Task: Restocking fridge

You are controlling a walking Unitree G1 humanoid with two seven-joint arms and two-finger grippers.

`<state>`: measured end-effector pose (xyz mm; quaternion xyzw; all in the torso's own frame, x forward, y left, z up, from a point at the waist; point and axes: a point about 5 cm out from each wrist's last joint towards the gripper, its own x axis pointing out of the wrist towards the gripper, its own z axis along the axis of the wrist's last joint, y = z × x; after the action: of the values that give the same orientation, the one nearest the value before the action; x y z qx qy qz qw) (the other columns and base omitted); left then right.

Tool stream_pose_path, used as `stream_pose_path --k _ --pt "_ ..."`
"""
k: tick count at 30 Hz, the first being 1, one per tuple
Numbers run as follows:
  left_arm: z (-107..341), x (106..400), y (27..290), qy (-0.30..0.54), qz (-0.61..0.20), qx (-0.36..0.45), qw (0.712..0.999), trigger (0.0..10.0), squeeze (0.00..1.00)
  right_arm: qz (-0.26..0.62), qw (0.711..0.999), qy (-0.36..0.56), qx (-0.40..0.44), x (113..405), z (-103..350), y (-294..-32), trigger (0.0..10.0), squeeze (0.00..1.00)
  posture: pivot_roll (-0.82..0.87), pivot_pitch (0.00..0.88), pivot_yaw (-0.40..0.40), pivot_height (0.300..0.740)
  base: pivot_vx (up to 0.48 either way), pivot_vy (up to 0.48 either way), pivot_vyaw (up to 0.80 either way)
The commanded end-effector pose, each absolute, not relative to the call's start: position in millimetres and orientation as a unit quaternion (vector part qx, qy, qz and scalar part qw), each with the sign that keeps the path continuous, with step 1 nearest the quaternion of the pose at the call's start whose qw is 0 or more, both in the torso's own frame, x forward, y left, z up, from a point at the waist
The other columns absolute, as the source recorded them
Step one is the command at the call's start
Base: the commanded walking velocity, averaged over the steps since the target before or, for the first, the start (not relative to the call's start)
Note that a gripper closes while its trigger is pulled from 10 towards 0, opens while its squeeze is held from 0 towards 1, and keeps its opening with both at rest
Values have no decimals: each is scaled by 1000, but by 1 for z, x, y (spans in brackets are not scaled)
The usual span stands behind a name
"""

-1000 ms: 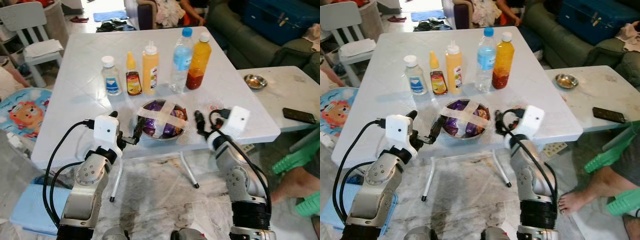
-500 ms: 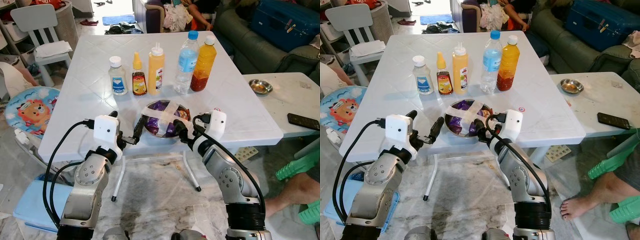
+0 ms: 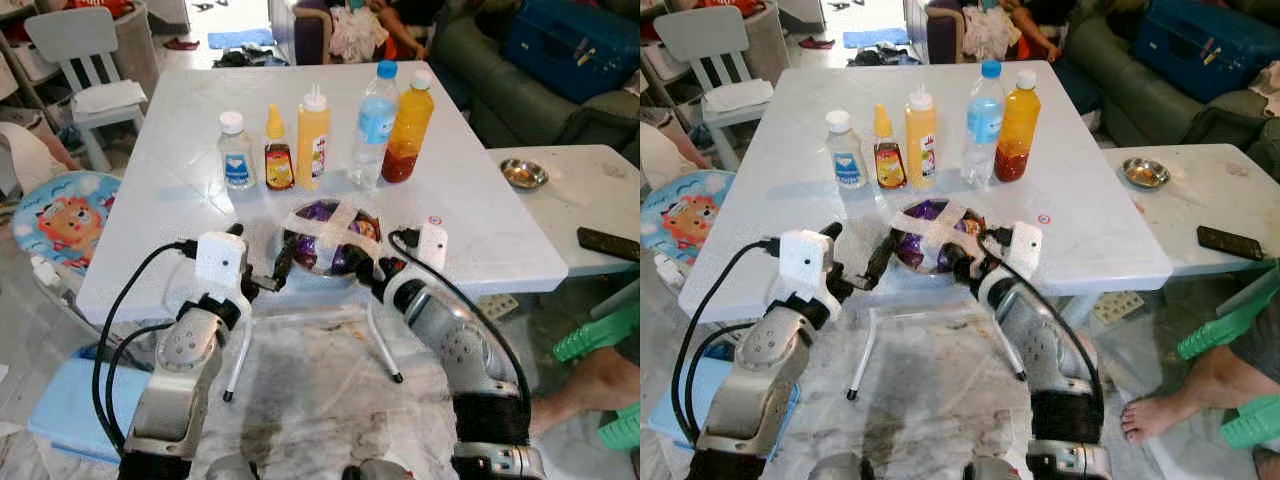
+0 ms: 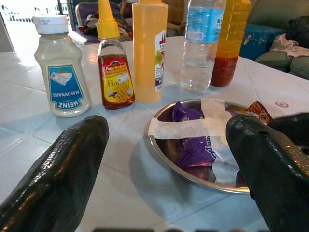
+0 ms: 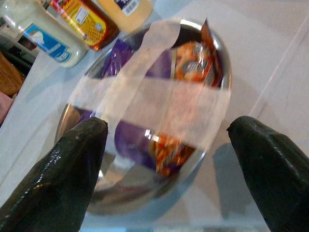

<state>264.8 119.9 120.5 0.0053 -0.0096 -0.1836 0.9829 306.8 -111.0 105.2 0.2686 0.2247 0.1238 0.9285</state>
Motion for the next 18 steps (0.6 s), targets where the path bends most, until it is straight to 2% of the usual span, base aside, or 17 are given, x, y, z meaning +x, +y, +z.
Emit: stream_pose_path --k 1,18 --pt "124 263 119 -13 -189 13 982 10000 0 125 929 220 271 312 109 -114 10000 0 36 0 -7 740 0 0 0" --pt "125 261 119 -11 -193 29 981 10000 0 110 947 174 247 343 116 -130 10000 0 56 0 10 740 0 0 0"
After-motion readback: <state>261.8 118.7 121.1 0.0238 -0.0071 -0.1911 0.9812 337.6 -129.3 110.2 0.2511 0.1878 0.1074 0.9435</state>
